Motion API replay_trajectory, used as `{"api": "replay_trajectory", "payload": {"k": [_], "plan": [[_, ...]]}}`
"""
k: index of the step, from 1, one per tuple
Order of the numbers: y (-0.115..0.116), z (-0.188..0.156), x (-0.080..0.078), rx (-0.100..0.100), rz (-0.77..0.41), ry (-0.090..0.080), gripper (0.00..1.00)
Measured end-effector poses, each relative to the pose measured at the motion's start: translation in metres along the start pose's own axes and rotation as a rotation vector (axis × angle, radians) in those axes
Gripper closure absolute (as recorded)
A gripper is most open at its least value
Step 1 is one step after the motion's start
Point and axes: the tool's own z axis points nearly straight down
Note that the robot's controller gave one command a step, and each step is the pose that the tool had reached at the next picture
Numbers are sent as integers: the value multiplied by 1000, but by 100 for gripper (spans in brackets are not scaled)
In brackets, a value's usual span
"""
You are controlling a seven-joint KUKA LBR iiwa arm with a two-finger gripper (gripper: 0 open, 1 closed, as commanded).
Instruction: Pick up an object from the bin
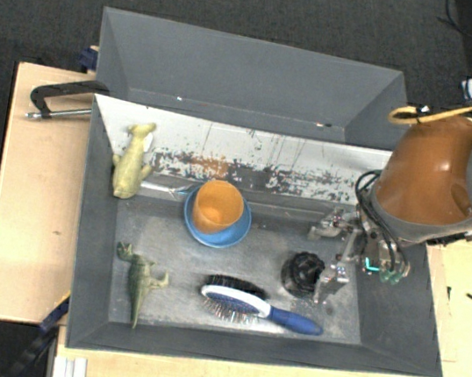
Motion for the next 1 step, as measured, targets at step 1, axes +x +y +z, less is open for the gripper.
{"api": "replay_trajectory", "payload": {"k": [1], "plan": [[5,71,-6,1,-94,-15,0]]}}
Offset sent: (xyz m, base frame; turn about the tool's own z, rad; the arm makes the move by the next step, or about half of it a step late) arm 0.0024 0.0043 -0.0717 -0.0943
